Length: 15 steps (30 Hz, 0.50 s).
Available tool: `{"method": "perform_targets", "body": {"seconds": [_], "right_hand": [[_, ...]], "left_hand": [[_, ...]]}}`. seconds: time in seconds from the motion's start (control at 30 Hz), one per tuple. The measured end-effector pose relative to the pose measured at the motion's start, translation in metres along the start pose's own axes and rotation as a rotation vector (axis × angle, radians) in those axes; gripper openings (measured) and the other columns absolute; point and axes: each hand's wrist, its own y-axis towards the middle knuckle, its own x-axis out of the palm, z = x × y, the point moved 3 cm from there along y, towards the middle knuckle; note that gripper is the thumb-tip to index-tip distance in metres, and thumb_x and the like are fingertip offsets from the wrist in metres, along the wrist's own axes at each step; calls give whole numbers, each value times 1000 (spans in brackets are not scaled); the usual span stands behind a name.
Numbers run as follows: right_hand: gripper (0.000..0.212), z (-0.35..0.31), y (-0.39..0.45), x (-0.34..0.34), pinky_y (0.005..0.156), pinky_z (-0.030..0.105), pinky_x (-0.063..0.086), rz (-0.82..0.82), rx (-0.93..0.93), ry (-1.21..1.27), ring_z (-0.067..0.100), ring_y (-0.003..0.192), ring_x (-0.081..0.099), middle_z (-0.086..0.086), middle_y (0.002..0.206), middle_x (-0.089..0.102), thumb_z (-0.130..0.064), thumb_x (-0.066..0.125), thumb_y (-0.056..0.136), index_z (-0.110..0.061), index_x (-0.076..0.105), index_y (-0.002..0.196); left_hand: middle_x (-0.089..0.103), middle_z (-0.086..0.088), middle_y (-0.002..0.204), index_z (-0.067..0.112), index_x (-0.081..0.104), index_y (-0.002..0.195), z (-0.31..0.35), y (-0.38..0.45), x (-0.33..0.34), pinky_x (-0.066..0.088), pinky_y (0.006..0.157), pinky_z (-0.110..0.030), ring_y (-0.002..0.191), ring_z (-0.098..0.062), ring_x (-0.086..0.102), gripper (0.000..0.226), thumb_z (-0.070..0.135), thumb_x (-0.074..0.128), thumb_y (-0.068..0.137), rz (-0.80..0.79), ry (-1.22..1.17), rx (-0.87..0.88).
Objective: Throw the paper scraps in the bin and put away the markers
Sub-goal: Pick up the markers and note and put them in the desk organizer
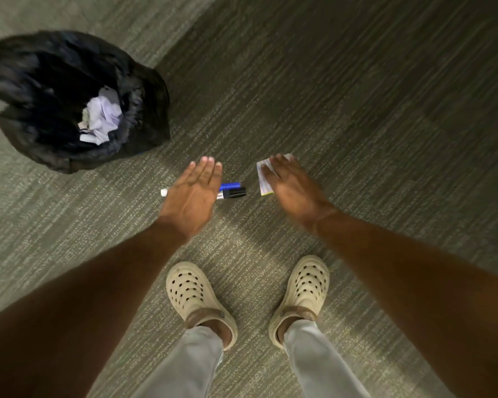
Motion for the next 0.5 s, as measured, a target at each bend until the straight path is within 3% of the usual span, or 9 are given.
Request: {"method": "perform_targets", "body": {"seconds": [0.1, 0.3, 0.5], "right_hand": [[77, 0, -18, -50, 123, 45, 10, 54, 20, -10, 36, 146, 20, 24, 155, 26, 9, 53, 81, -3, 19, 149], [75, 0, -60, -144, 124, 43, 4, 156, 97, -31, 34, 147, 17, 24, 155, 22, 7, 47, 86, -4, 10, 151], [64, -1, -95, -222, 123, 47, 10, 313, 176, -14, 36, 145, 22, 26, 153, 27, 5, 38, 88, -2, 18, 149]], "left_hand": [[-4, -14, 160, 6, -10, 148, 3, -15, -46, -7, 117, -36, 148, -25, -3, 75, 9, 41, 93, 11, -24, -2], [4, -17, 159, 5, -1, 149, 6, -41, -151, 1, 121, -36, 148, -25, 2, 70, 2, 36, 91, 136, -40, 37], [9, -18, 159, 2, 5, 149, 9, -43, -244, 2, 121, -36, 148, -27, 6, 71, 8, 44, 89, 277, -19, 51]]}}
